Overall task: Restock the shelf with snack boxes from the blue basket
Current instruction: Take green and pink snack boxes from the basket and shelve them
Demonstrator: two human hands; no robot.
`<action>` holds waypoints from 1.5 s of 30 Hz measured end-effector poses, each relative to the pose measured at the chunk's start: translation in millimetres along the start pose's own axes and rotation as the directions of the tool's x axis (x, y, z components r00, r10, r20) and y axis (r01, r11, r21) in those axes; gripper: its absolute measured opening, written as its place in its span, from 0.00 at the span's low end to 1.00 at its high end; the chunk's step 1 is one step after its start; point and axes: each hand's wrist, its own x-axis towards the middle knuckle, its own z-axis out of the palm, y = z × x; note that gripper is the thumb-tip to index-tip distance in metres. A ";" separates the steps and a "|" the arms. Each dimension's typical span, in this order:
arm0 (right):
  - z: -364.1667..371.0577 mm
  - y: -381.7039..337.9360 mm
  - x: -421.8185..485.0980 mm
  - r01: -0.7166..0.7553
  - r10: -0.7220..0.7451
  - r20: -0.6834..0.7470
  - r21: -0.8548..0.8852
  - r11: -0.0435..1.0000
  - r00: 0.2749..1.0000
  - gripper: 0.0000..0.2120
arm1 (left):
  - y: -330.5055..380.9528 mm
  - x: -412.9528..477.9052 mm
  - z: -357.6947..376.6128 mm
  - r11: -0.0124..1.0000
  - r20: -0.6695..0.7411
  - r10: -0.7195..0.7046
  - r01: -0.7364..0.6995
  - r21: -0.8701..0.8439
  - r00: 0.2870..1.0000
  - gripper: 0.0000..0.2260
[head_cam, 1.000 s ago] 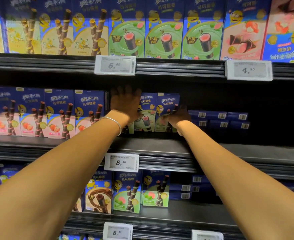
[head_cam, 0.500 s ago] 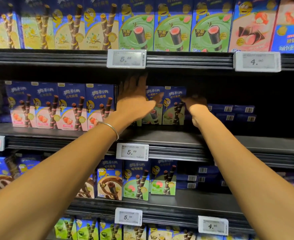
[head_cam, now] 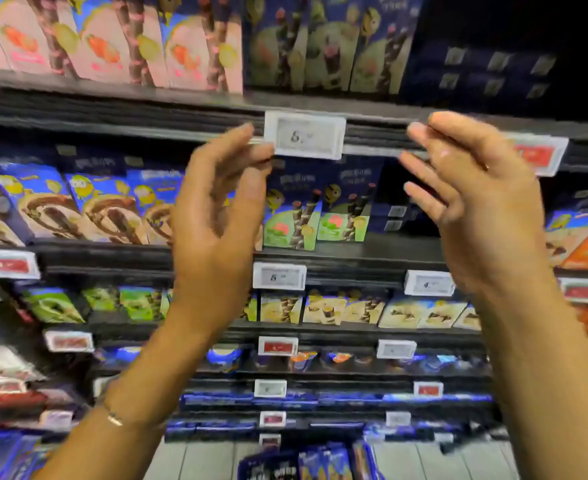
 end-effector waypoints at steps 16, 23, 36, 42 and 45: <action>-82.4 402.8 -333.7 -0.893 0.913 -0.077 -0.254 0.372 0.402 0.12 | -247.5 -460.2 -51.0 0.051 -0.193 -0.979 0.995 0.090 0.068 0.16; -88.6 602.7 -434.1 -0.937 0.954 -0.142 -0.271 0.219 0.263 0.12 | -384.0 -610.9 -61.4 -0.137 -0.190 -0.973 0.990 0.035 -0.128 0.28; -123.8 808.1 -576.8 -0.662 0.875 0.252 -0.577 0.478 0.413 0.12 | -501.0 -743.2 -65.3 0.036 -0.410 -0.910 0.975 -0.218 -0.058 0.33; -132.5 821.3 -595.3 -0.018 0.801 0.452 -0.867 0.498 0.393 0.34 | -481.2 -728.3 -55.8 0.023 -0.380 -0.921 0.960 -0.280 -0.088 0.34; -137.0 827.1 -586.8 0.111 0.820 0.506 -0.862 0.495 0.268 0.41 | -475.6 -721.4 -60.3 0.004 -0.336 -0.941 0.986 -0.164 -0.052 0.35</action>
